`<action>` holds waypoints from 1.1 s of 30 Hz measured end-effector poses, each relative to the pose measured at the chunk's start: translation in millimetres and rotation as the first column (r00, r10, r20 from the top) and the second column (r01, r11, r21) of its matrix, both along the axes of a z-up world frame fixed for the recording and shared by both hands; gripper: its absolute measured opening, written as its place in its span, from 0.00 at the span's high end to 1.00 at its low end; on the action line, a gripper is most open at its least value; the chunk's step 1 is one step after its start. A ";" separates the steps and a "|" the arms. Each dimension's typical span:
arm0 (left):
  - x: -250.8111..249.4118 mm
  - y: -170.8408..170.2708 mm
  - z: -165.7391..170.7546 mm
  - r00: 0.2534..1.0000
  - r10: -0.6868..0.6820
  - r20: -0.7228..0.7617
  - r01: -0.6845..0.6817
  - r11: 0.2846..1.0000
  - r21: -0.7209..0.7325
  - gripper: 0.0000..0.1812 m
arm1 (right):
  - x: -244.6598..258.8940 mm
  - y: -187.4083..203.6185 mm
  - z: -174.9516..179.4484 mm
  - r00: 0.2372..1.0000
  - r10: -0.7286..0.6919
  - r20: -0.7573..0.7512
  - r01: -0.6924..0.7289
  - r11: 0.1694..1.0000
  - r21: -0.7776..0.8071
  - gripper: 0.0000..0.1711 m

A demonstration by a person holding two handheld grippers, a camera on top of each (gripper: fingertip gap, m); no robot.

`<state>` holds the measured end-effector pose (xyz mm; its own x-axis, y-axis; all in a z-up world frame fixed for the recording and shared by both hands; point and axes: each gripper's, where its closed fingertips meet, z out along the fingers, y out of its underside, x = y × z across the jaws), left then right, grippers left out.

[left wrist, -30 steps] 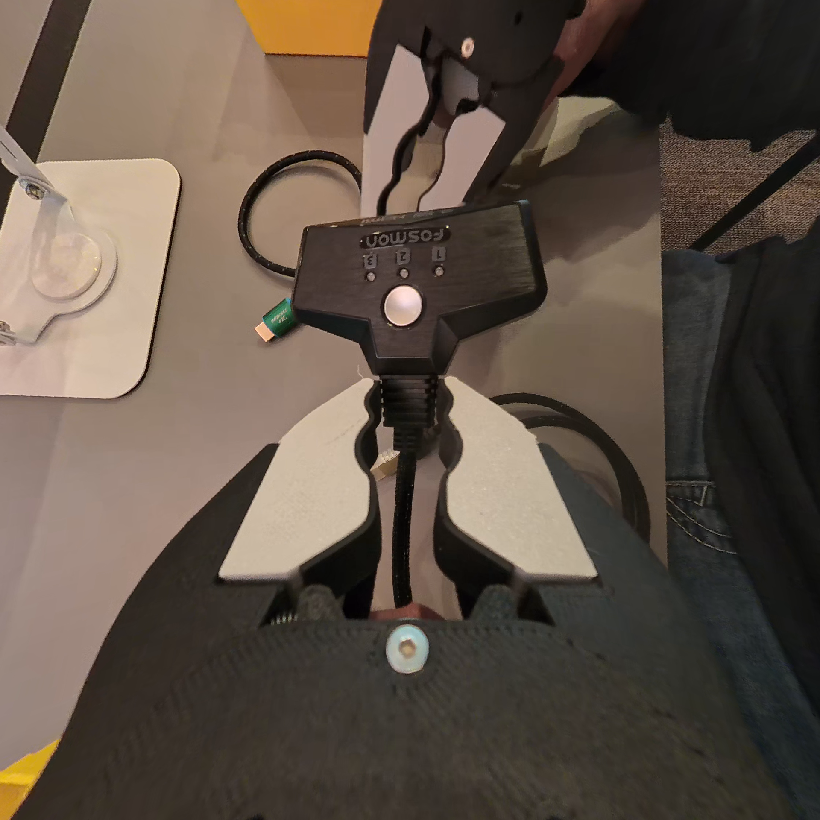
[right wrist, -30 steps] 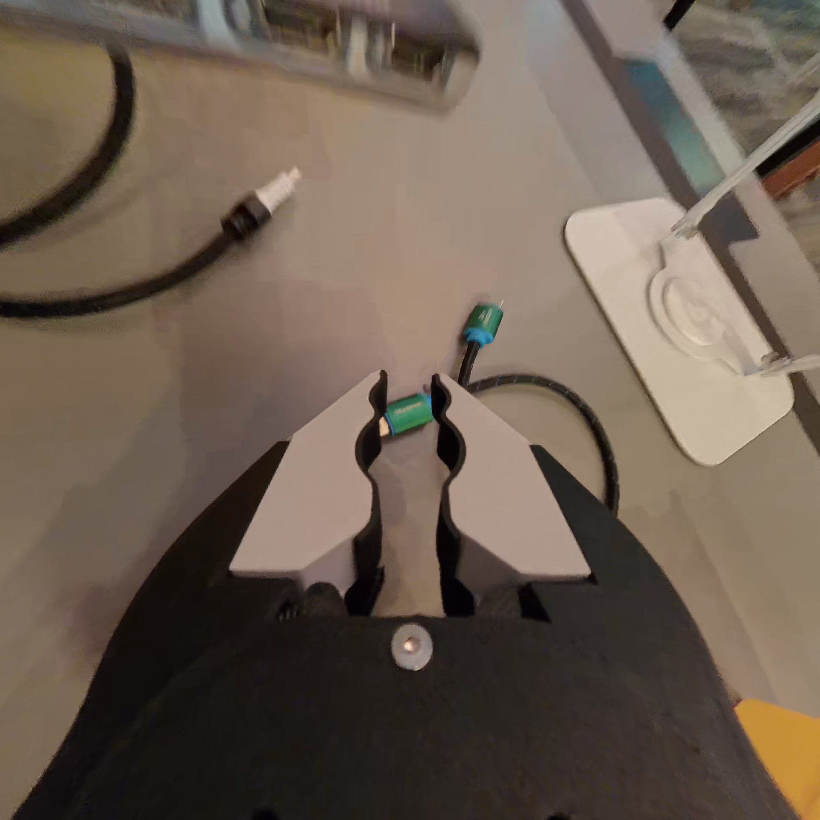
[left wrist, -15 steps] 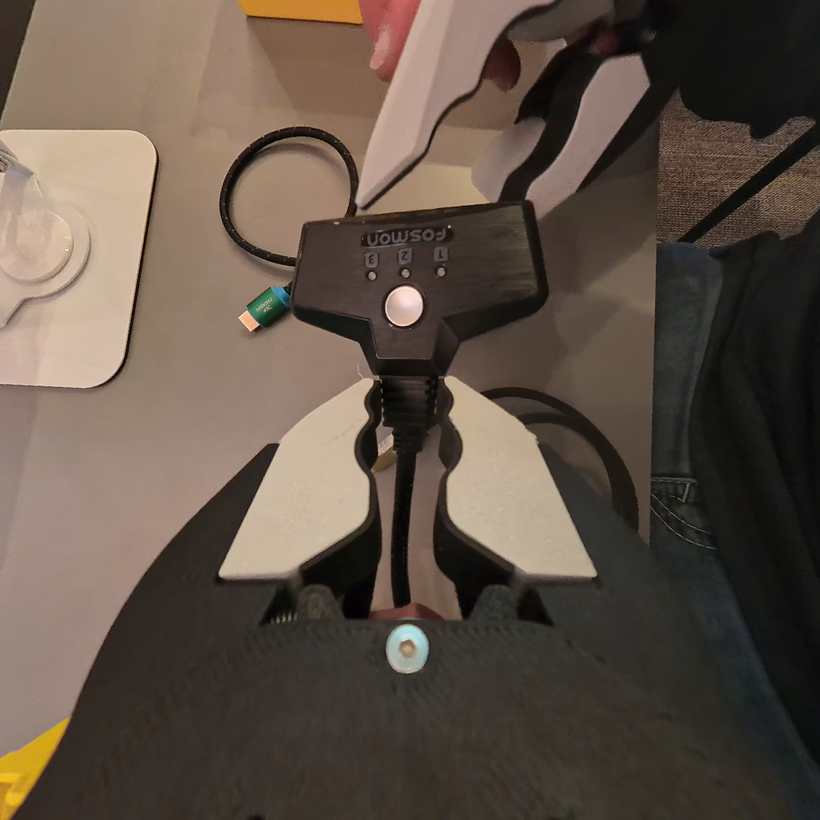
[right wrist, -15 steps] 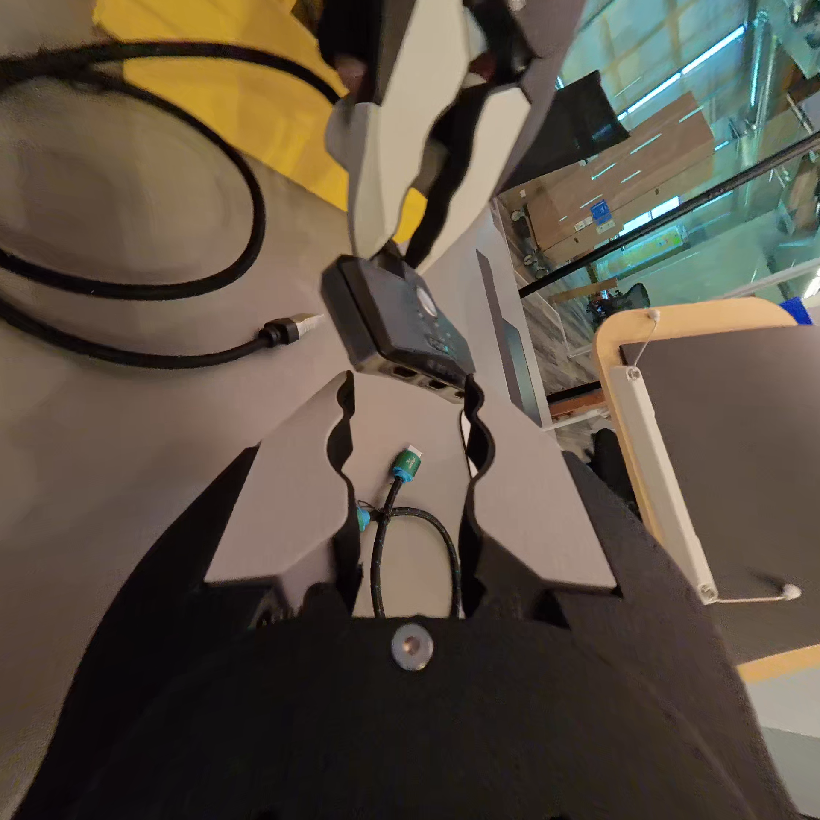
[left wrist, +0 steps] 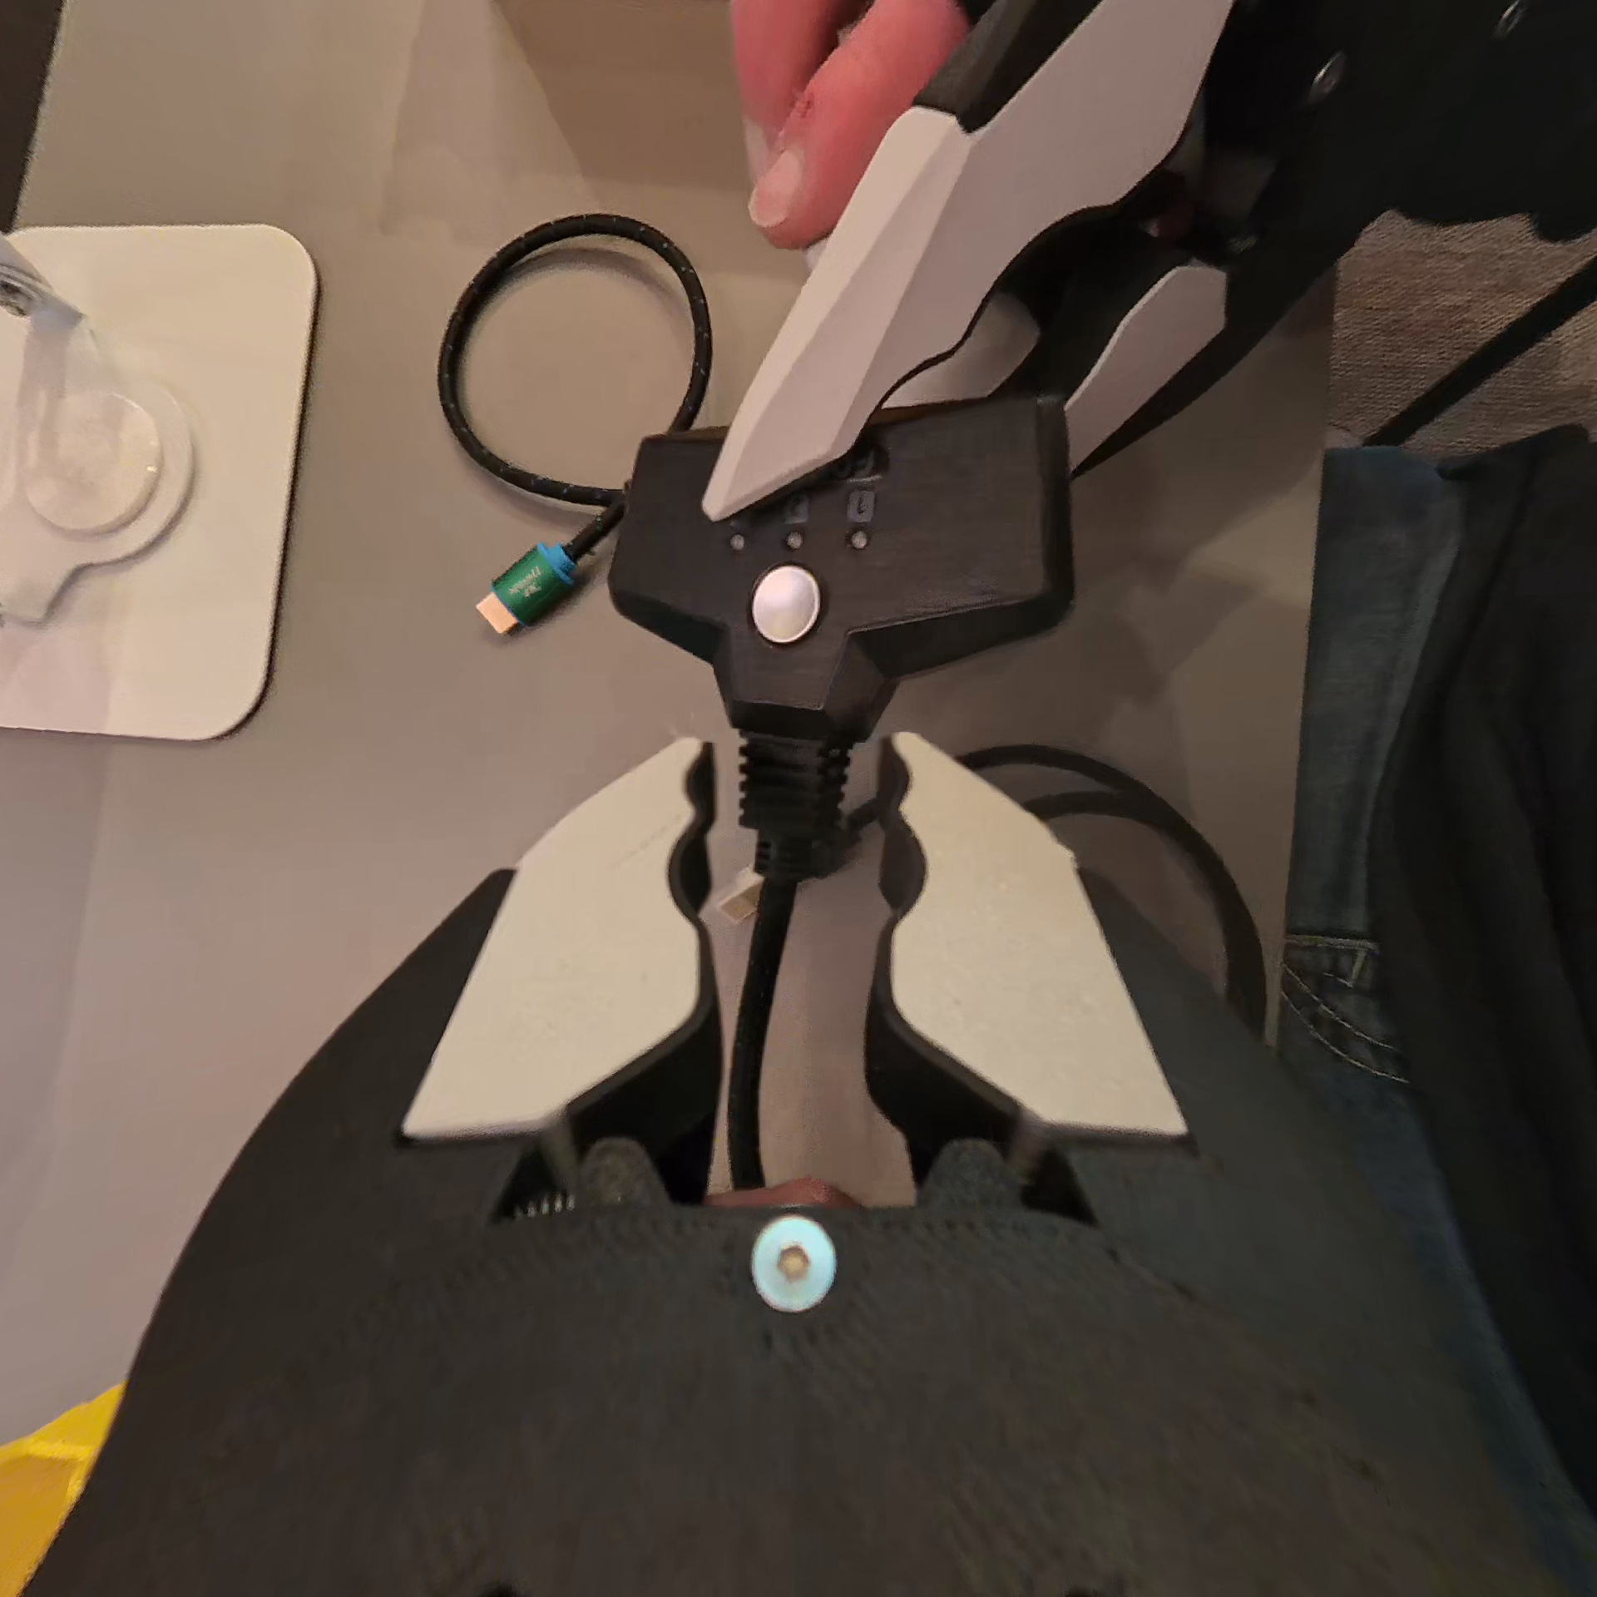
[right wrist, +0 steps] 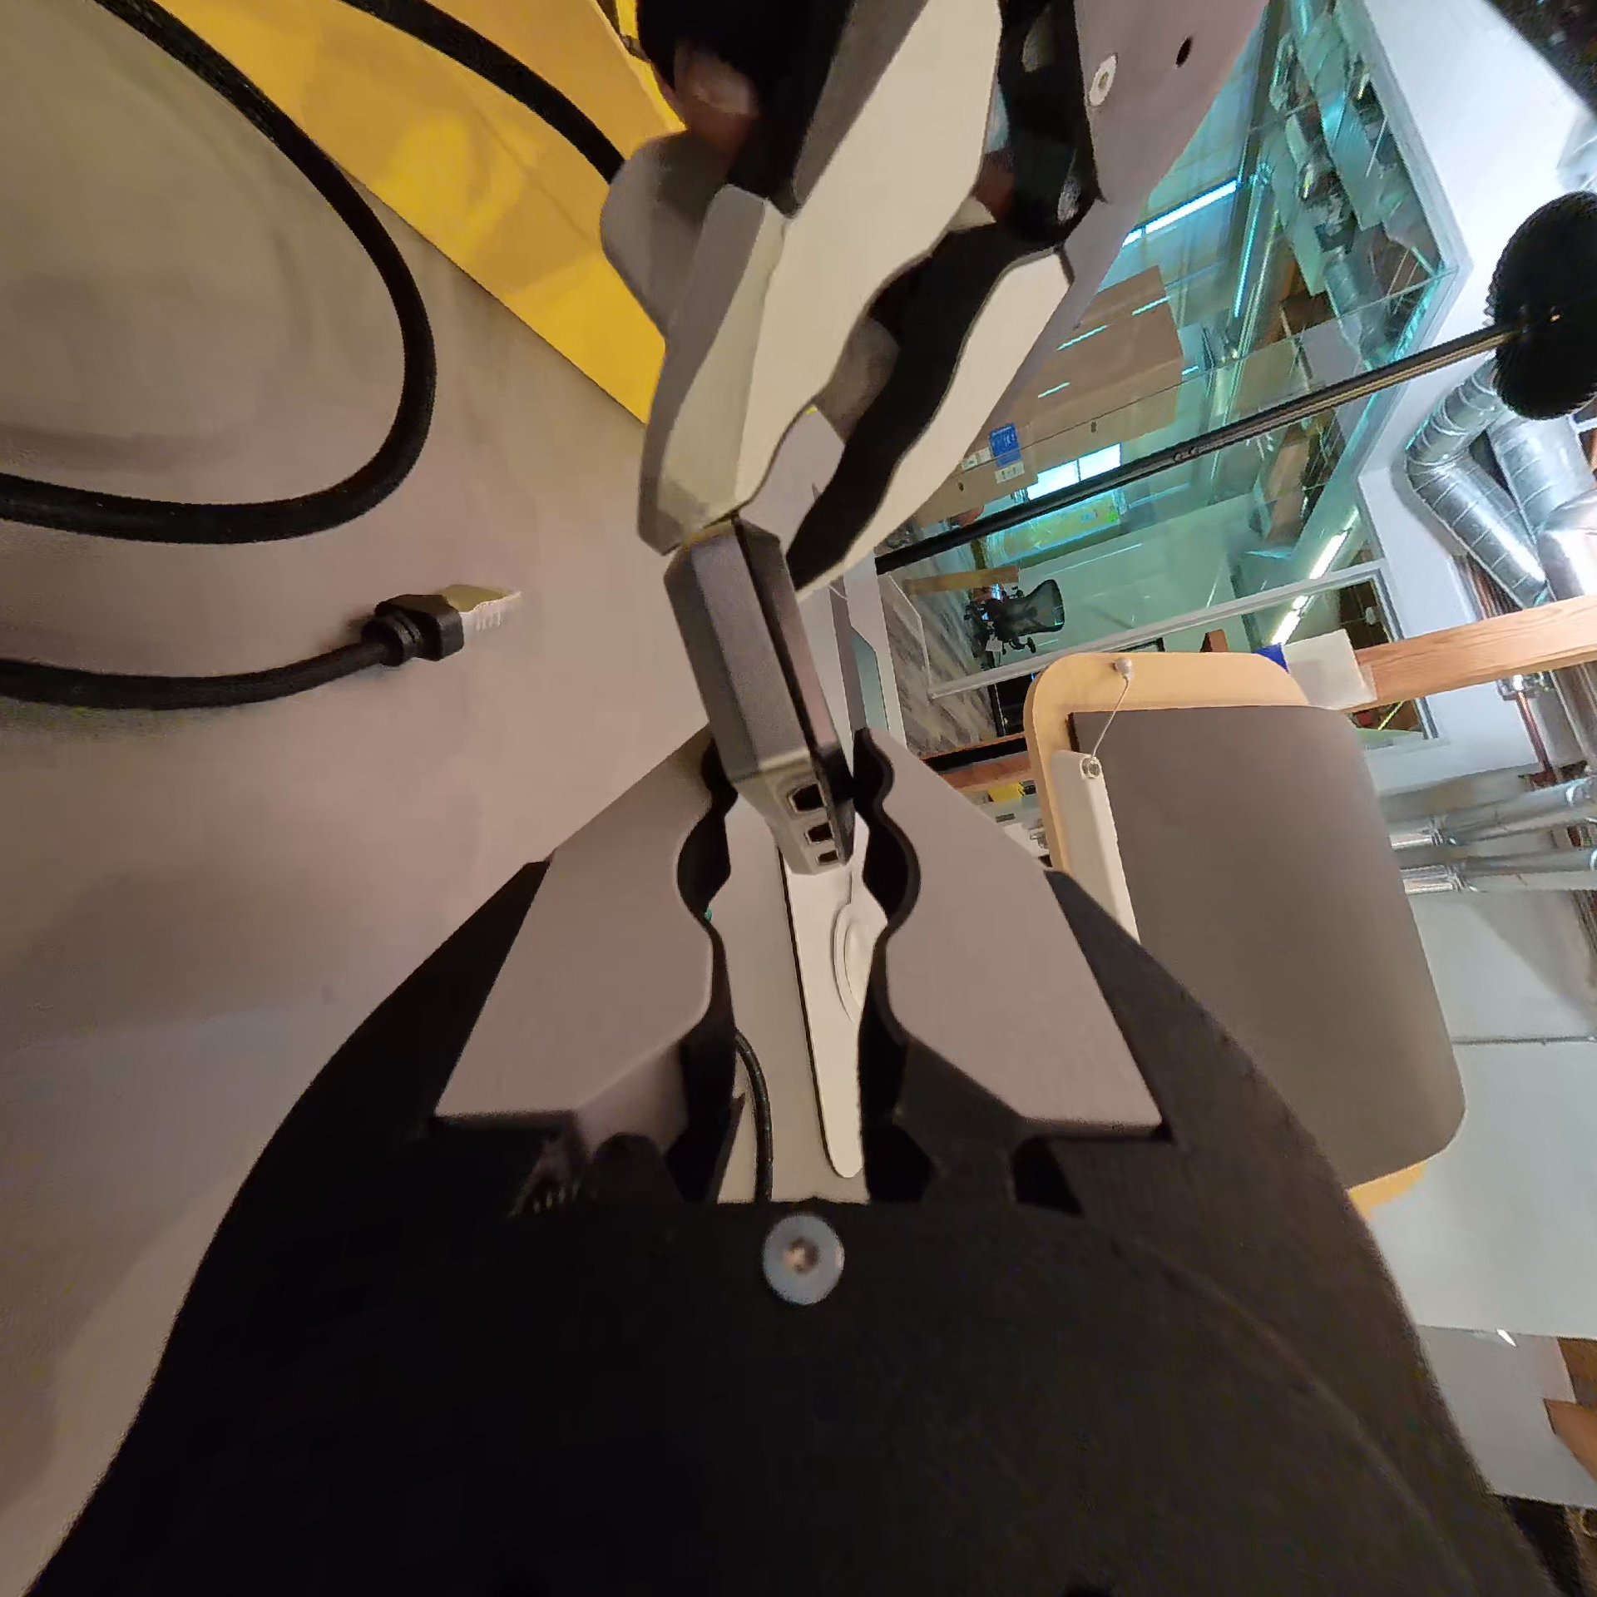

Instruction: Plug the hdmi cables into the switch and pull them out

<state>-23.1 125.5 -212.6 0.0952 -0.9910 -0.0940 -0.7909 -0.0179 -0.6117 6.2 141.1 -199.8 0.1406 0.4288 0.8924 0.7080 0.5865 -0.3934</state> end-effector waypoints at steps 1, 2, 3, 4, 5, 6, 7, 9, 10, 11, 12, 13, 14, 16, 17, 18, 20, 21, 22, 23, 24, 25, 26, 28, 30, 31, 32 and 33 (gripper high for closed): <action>2.6 -0.8 1.2 1.000 0.000 -0.002 0.000 1.000 0.017 0.76 | 0.2 0.8 0.1 1.000 -0.005 -0.002 0.005 1.000 -0.003 0.86; 5.1 -0.5 2.0 1.000 0.003 -0.010 -0.002 0.999 0.044 0.74 | -0.1 1.1 0.8 1.000 -0.008 -0.008 0.008 1.000 -0.005 0.86; 6.2 2.3 0.5 0.999 0.012 -0.038 -0.009 0.996 0.090 0.71 | -1.0 0.7 1.7 1.000 -0.006 -0.015 0.006 1.000 -0.006 0.86; 6.7 5.8 -2.1 0.997 0.025 -0.077 -0.014 0.989 0.147 0.65 | -2.2 0.0 2.2 1.000 -0.004 -0.019 0.003 1.000 -0.009 0.86; 8.5 8.6 -4.2 0.994 0.036 -0.106 -0.014 0.979 0.202 0.61 | -3.3 -0.3 2.0 1.000 -0.003 -0.017 0.003 1.000 -0.014 0.86; 11.7 9.7 -5.5 0.991 0.041 -0.126 -0.008 0.968 0.250 0.59 | -4.3 -0.5 1.8 1.000 -0.006 -0.014 0.006 1.000 -0.014 0.86; 15.3 10.4 -5.9 0.989 0.043 -0.141 0.001 0.953 0.301 0.59 | -5.3 -0.4 1.5 1.000 -0.009 -0.013 0.009 1.000 -0.014 0.86; 18.1 13.5 -4.6 0.981 0.055 -0.187 0.028 0.910 0.415 0.62 | -3.2 2.3 -1.7 1.000 -0.027 -0.001 0.027 0.999 -0.023 0.86; 18.0 16.2 -3.0 0.975 0.067 -0.210 0.040 0.883 0.468 0.63 | -1.7 3.5 -2.8 0.999 -0.032 -0.007 0.032 0.999 -0.033 0.86; 19.0 16.2 -2.2 0.972 0.071 -0.224 0.051 0.868 0.494 0.66 | -0.4 4.0 -3.3 0.999 -0.035 -0.017 0.034 0.998 -0.045 0.86; 20.4 14.7 -2.4 0.970 0.069 -0.235 0.061 0.862 0.504 0.69 | 0.8 4.2 -3.4 0.999 -0.036 -0.023 0.035 0.998 -0.050 0.86; 21.4 13.5 -2.8 0.967 0.062 -0.245 0.075 0.856 0.512 0.73 | 1.8 4.5 -3.1 0.999 -0.038 -0.023 0.037 0.998 -0.051 0.86; 22.3 12.8 -3.2 0.965 0.055 -0.255 0.089 0.849 0.521 0.76 | 2.9 5.0 -2.6 0.999 -0.042 -0.020 0.041 0.998 -0.048 0.86; 22.6 13.1 -5.0 0.960 0.051 -0.276 0.109 0.839 0.533 0.79 | 4.3 5.4 -3.7 0.999 -0.041 0.001 0.041 0.998 -0.042 0.86; 22.4 13.8 -6.0 0.956 0.050 -0.290 0.121 0.831 0.543 0.80 | 4.7 5.4 -4.7 0.999 -0.038 0.010 0.038 0.998 -0.040 0.86; 22.2 14.4 -6.9 0.951 0.049 -0.304 0.134 0.822 0.554 0.81 | 4.8 5.3 -5.7 0.999 -0.033 0.015 0.033 0.999 -0.040 0.86; 21.1 14.8 -9.4 0.941 0.048 -0.335 0.160 0.809 0.566 0.83 | 4.5 4.0 -9.6 1.000 -0.014 0.017 0.015 0.998 -0.062 0.86; 20.1 14.7 -11.3 0.937 0.050 -0.345 0.163 0.811 0.561 0.84 | 4.4 3.2 -12.1 1.000 -0.006 0.016 0.007 0.997 -0.078 0.86; 19.8 14.9 -12.9 0.938 0.052 -0.343 0.157 0.816 0.556 0.85 | 4.4 2.6 -13.2 1.000 -0.001 0.013 0.002 0.997 -0.082 0.86; 19.3 15.8 -13.8 0.941 0.056 -0.335 0.149 0.819 0.554 0.85 | 4.3 2.0 -13.1 1.000 0.002 0.006 -0.002 0.997 -0.079 0.86; 18.5 16.4 -14.4 0.943 0.058 -0.328 0.141 0.823 0.551 0.85 | 4.1 1.0 -12.6 1.000 0.006 -0.005 -0.007 0.997 -0.081 0.86; 17.1 17.5 -15.0 0.944 0.063 -0.323 0.133 0.825 0.549 0.85 | 4.1 0.3 -11.9 1.000 0.009 -0.020 -0.011 0.996 -0.087 0.86; 15.9 18.5 -14.9 0.946 0.068 -0.318 0.126 0.825 0.550 0.85 | 4.6 0.5 -11.4 0.999 0.008 -0.032 -0.011 0.995 -0.095 0.87; 15.4 18.2 -14.2 0.951 0.066 -0.302 0.117 0.828 0.549 0.85 | 6.8 3.7 -12.8 0.999 -0.002 -0.033 -0.001 0.995 -0.103 0.87; 15.3 17.2 -12.6 0.953 0.061 -0.297 0.118 0.826 0.550 0.85 | 6.4 4.2 -12.9 0.999 0.009 -0.037 -0.013 0.994 -0.106 0.87; 14.7 16.8 -12.0 0.952 0.058 -0.300 0.123 0.826 0.550 0.85 | 5.8 3.9 -12.3 0.999 0.015 -0.041 -0.020 0.994 -0.109 0.88; 14.2 16.5 -11.2 0.952 0.056 -0.300 0.124 0.827 0.549 0.85 | 5.3 3.6 -11.5 0.999 0.019 -0.042 -0.023 0.994 -0.105 0.88; 13.9 16.5 -10.3 0.954 0.054 -0.296 0.123 0.828 0.548 0.85 | 4.9 3.1 -10.6 0.999 0.022 -0.039 -0.025 0.995 -0.098 0.88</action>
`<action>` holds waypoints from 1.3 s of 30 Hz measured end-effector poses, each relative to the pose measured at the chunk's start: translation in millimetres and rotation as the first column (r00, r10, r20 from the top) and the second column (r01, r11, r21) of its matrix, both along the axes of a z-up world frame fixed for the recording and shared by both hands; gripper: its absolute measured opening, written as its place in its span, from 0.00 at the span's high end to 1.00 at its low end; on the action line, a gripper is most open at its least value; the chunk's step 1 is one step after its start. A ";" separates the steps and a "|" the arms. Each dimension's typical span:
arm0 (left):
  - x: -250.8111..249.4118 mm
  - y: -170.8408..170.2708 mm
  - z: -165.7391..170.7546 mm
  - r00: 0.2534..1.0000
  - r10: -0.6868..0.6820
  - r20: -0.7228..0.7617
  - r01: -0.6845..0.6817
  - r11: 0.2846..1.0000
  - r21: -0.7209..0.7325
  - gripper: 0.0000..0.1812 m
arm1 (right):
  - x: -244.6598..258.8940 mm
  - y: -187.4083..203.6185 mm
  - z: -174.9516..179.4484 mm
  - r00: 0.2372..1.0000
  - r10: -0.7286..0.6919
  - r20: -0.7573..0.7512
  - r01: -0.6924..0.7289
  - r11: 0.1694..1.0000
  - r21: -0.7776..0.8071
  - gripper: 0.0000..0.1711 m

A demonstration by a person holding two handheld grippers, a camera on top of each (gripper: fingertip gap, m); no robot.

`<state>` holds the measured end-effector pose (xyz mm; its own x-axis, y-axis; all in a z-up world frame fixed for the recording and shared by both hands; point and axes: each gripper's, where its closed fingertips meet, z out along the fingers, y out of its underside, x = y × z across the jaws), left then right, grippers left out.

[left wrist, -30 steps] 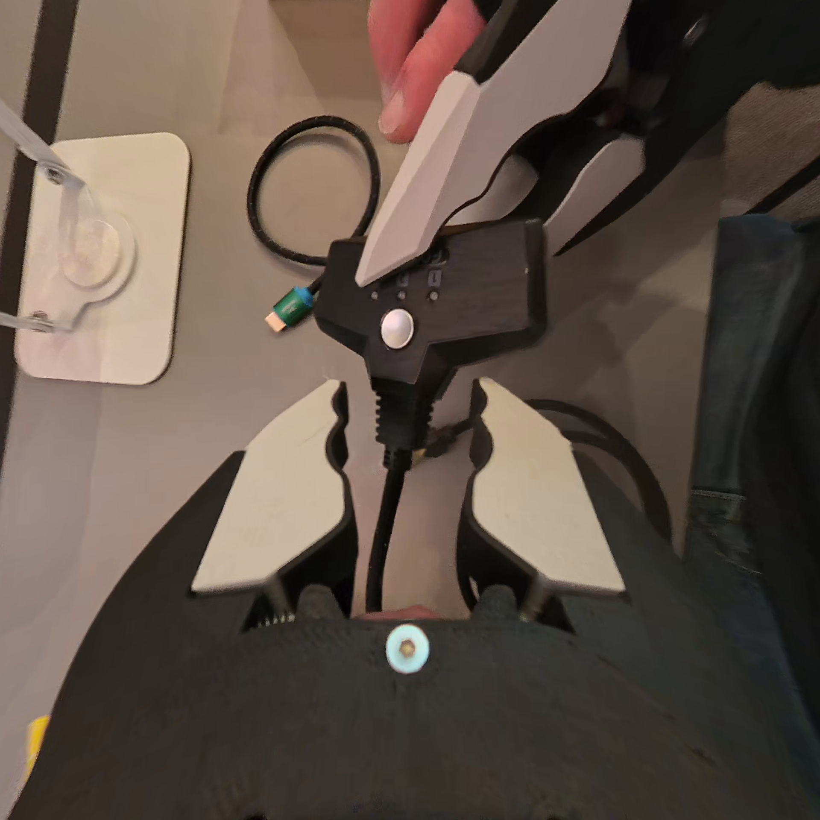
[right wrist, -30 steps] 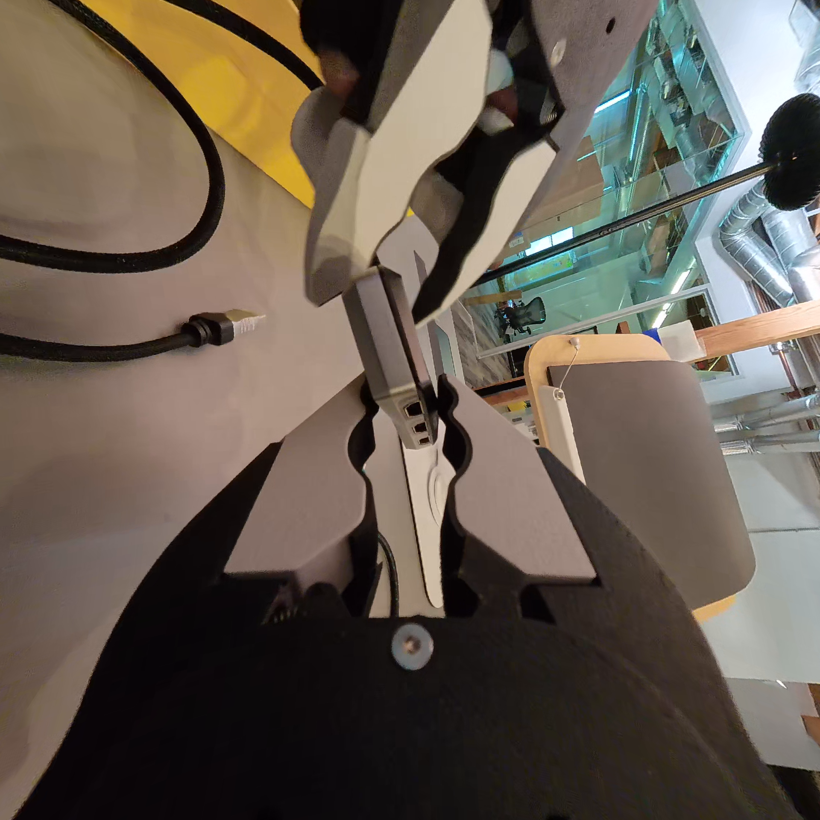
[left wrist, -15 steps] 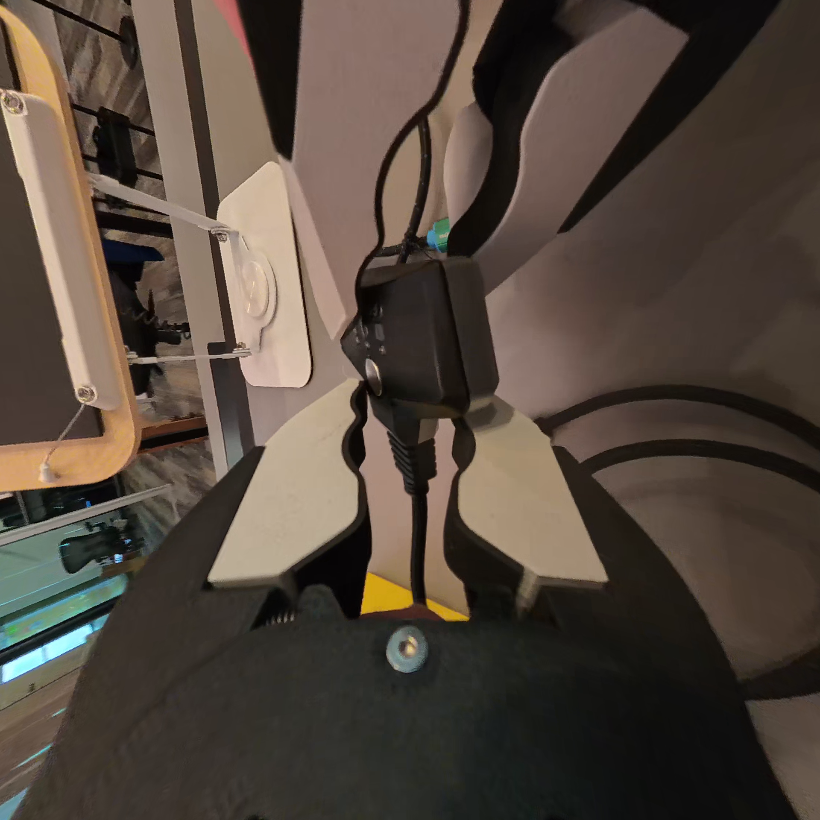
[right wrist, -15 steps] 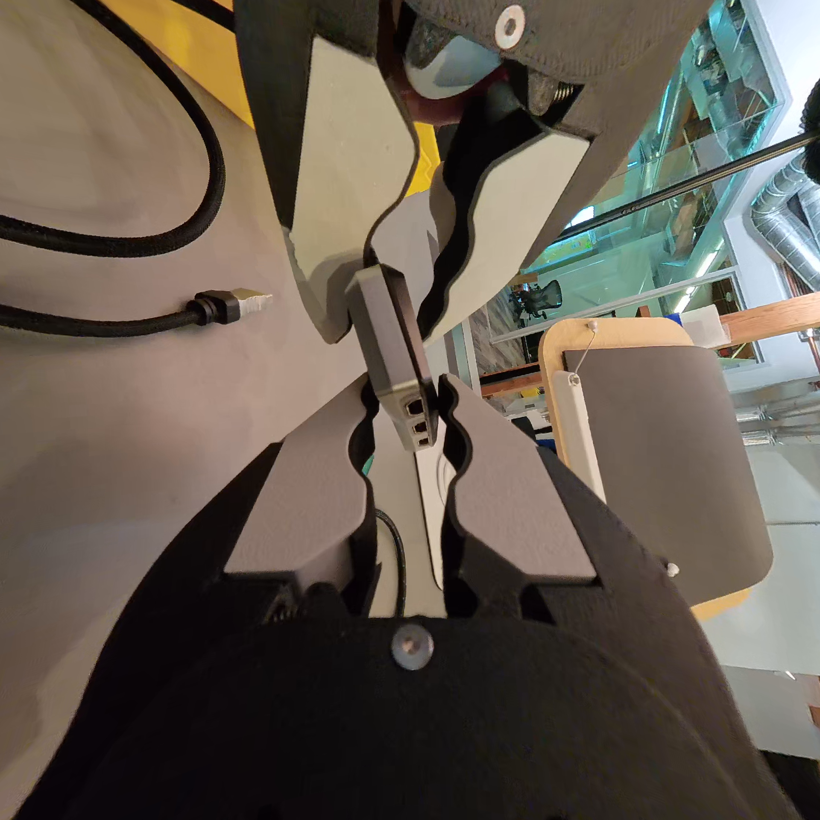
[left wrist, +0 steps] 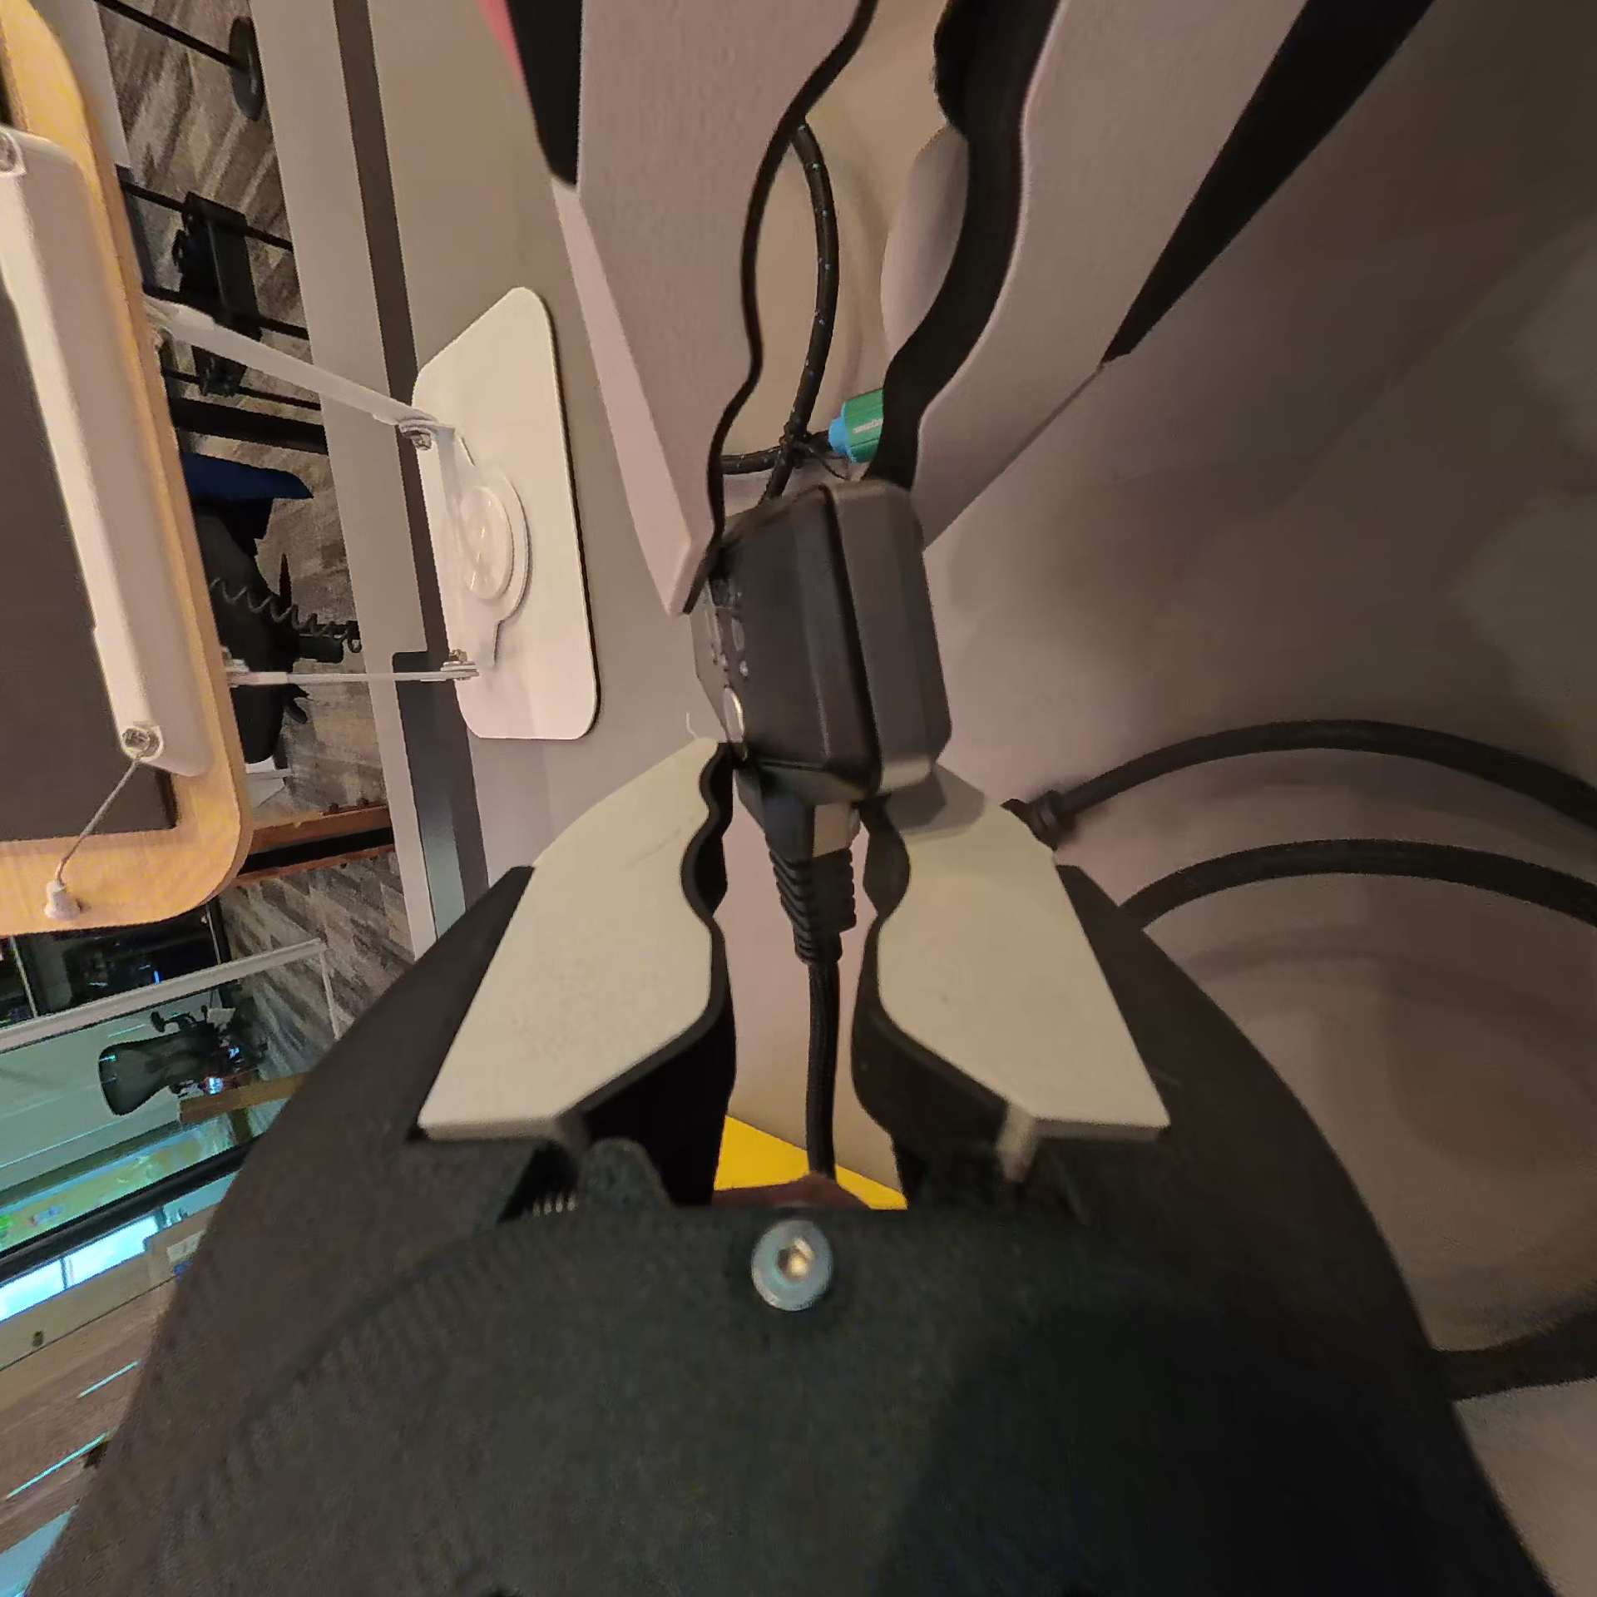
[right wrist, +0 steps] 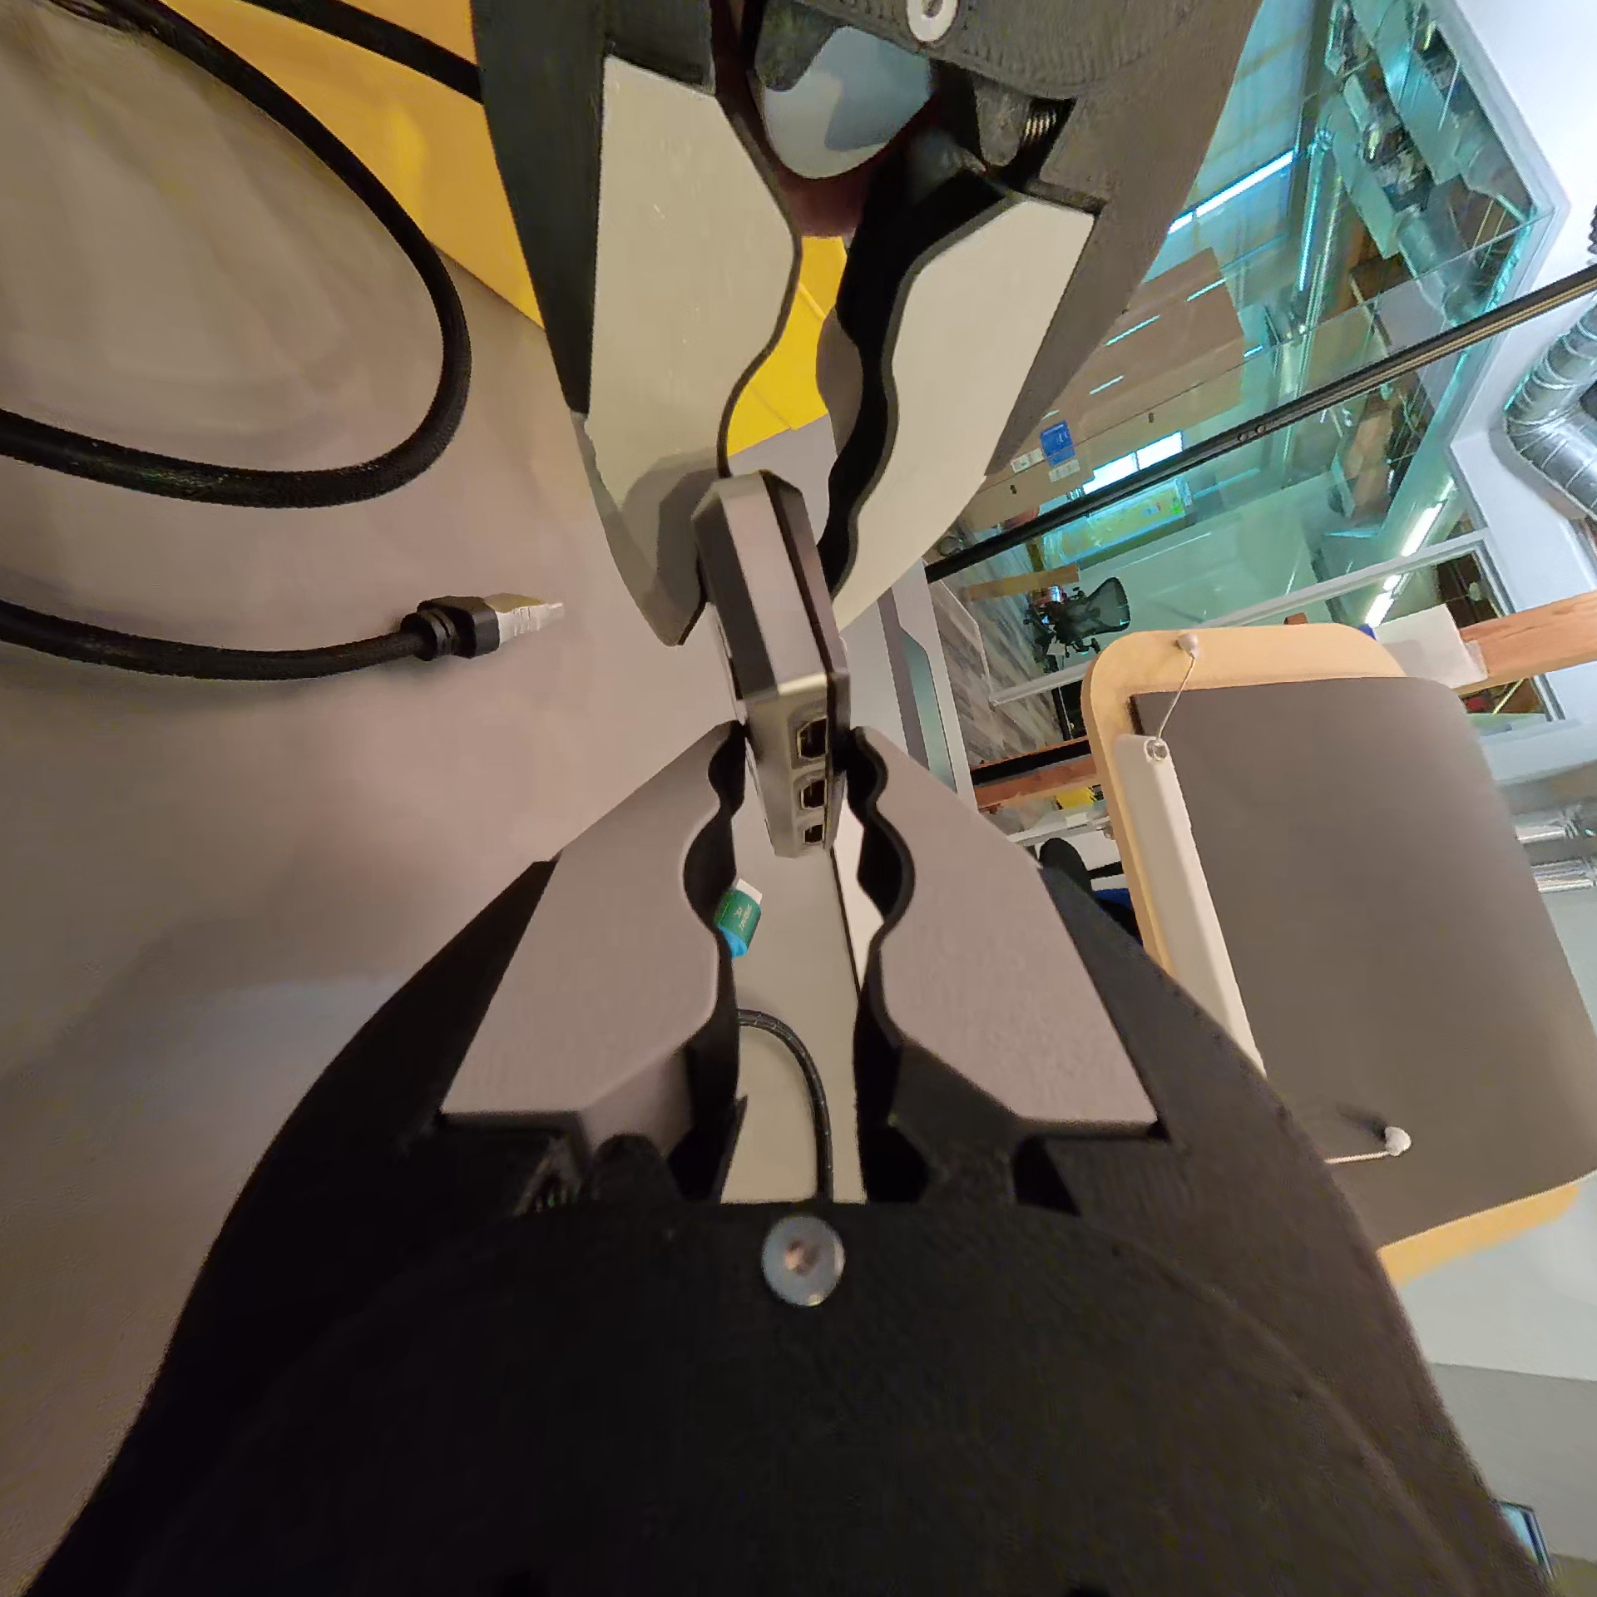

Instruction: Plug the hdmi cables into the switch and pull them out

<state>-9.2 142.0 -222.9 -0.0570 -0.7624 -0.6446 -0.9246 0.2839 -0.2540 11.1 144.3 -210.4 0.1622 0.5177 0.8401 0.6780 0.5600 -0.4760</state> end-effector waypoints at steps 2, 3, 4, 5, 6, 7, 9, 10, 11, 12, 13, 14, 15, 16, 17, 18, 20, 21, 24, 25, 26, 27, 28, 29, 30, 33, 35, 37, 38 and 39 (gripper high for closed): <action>-0.4 -1.5 -0.3 1.000 -0.004 0.000 0.004 1.000 -0.012 0.85 | -0.6 -2.3 0.2 1.000 0.008 0.009 -0.008 1.000 -0.008 0.88; -0.6 -2.6 -2.0 1.000 -0.006 -0.008 0.006 1.000 -0.019 0.84 | -0.7 -3.2 -0.8 1.000 0.010 0.016 -0.010 1.000 -0.014 0.88; -0.9 -3.1 -3.9 1.000 -0.004 -0.022 0.004 1.000 -0.023 0.83 | -0.8 -3.9 -1.6 1.000 0.010 0.025 -0.010 1.000 -0.012 0.88; -1.0 -3.1 -6.0 0.999 -0.002 -0.037 0.001 1.000 -0.019 0.82 | -0.9 -4.7 -2.5 0.999 0.009 0.035 -0.009 1.000 -0.008 0.88; -1.1 -3.2 -8.4 0.999 -0.001 -0.055 0.001 1.000 -0.013 0.80 | -1.2 -5.9 -3.2 0.999 0.009 0.043 -0.009 1.000 -0.007 0.88; -0.8 -3.0 -10.1 0.998 -0.003 -0.068 0.003 1.000 -0.006 0.80 | -2.5 -8.3 -2.5 0.999 0.017 0.036 -0.017 1.000 -0.013 0.88; 2.4 -3.3 -12.4 0.998 -0.008 -0.067 0.008 1.000 0.000 0.80 | -5.7 -13.8 0.5 0.999 0.036 0.007 -0.035 0.998 -0.045 0.88; 2.8 -2.1 -11.7 0.998 -0.006 -0.069 0.007 1.000 0.012 0.80 | -4.7 -12.8 0.0 0.999 0.027 0.018 -0.026 0.999 -0.043 0.88; 3.2 -0.1 -9.7 0.997 -0.007 -0.070 0.010 0.999 0.038 0.82 | -4.0 -11.8 0.6 1.000 0.019 0.018 -0.018 0.999 -0.042 0.88; 3.6 1.1 -7.9 0.997 -0.008 -0.072 0.013 0.998 0.057 0.84 | -3.6 -11.2 1.4 1.000 0.016 0.009 -0.015 0.998 -0.055 0.88; 3.7 1.8 -6.7 0.997 -0.007 -0.073 0.012 0.998 0.066 0.85 | -3.4 -11.0 2.0 1.000 0.018 -0.003 -0.018 0.997 -0.070 0.88; 3.7 2.0 -5.9 0.997 -0.003 -0.071 0.008 0.998 0.064 0.85 | -3.4 -10.8 2.6 1.000 0.022 -0.016 -0.023 0.997 -0.078 0.88; 3.6 2.2 -5.3 0.998 0.000 -0.066 0.004 0.998 0.061 0.85 | -3.4 -11.0 3.5 0.999 0.027 -0.026 -0.029 0.997 -0.077 0.88; 3.7 2.3 -4.7 0.998 -0.002 -0.061 0.006 0.998 0.060 0.85 | -3.3 -11.2 4.5 0.999 0.030 -0.031 -0.032 0.997 -0.067 0.87; 3.4 2.5 -4.1 0.999 -0.001 -0.055 0.004 0.998 0.060 0.86 | -2.6 -11.3 5.6 0.999 0.031 -0.033 -0.032 0.998 -0.055 0.87; 2.3 4.0 -3.5 0.999 0.006 -0.051 -0.002 0.998 0.067 0.86 | -1.3 -11.0 6.2 0.999 0.027 -0.032 -0.029 0.998 -0.047 0.87; -1.5 7.5 -2.6 0.999 0.018 -0.043 -0.015 0.996 0.084 0.86 | 2.4 -10.4 7.0 0.999 0.022 -0.035 -0.024 0.998 -0.049 0.87; -3.2 8.5 -2.5 0.999 0.023 -0.033 -0.020 0.996 0.083 0.86 | 5.0 -9.4 8.1 0.999 0.016 -0.046 -0.019 0.998 -0.056 0.86; -7.1 10.5 -0.4 1.000 0.030 -0.003 -0.030 0.995 0.093 0.86 | 15.4 -1.7 11.1 0.996 -0.020 -0.083 0.013 0.996 -0.086 0.87; -8.1 10.7 0.8 0.999 0.032 0.004 -0.032 0.995 0.096 0.86 | 19.6 2.5 12.3 0.994 -0.040 -0.097 0.030 0.995 -0.097 0.87; -8.8 10.9 2.2 0.999 0.033 0.013 -0.034 0.994 0.099 0.86 | 24.0 7.3 13.1 0.992 -0.063 -0.111 0.050 0.992 -0.115 0.87; -10.0 11.4 3.4 0.999 0.036 0.018 -0.038 0.994 0.101 0.86 | 28.7 13.4 12.9 0.988 -0.093 -0.123 0.075 0.987 -0.141 0.88; -12.0 12.5 4.3 0.999 0.043 0.018 -0.044 0.994 0.103 0.86 | 34.1 21.2 11.0 0.982 -0.134 -0.132 0.109 0.978 -0.180 0.87; -14.1 13.8 5.0 0.999 0.050 0.017 -0.052 0.993 0.106 0.86 | 40.1 30.0 7.4 0.974 -0.181 -0.137 0.148 0.963 -0.223 0.87; -16.1 15.2 6.0 0.998 0.058 0.017 -0.059 0.992 0.110 0.86 | 46.0 38.8 2.8 0.964 -0.226 -0.140 0.183 0.946 -0.267 0.87; -20.0 17.1 10.3 0.997 0.071 0.027 -0.073 0.990 0.117 0.87 | 58.4 56.6 -15.1 0.940 -0.314 -0.133 0.240 0.885 -0.398 0.86; -21.7 17.7 13.0 0.996 0.078 0.038 -0.082 0.990 0.117 0.87 | 60.9 62.9 -26.6 0.929 -0.344 -0.133 0.240 0.837 -0.493 0.87; -23.6 18.6 14.8 0.995 0.085 0.045 -0.090 0.989 0.117 0.87 | 61.1 67.3 -35.0 0.921 -0.363 -0.138 0.227 0.791 -0.568 0.87; -24.4 19.1 15.3 0.995 0.089 0.050 -0.094 0.989 0.114 0.87 | 61.6 69.8 -37.1 0.916 -0.375 -0.143 0.225 0.776 -0.590 0.88; -25.0 19.4 15.5 0.994 0.091 0.053 -0.097 0.989 0.112 0.87 | 62.1 72.1 -38.2 0.911 -0.384 -0.149 0.223 0.765 -0.604 0.88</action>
<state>-34.2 161.4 -207.4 0.0446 -0.6839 -0.7282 -0.9361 0.2260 -0.2696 73.3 216.3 -248.5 0.5541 0.7681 0.3210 0.5783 -0.0778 -0.8121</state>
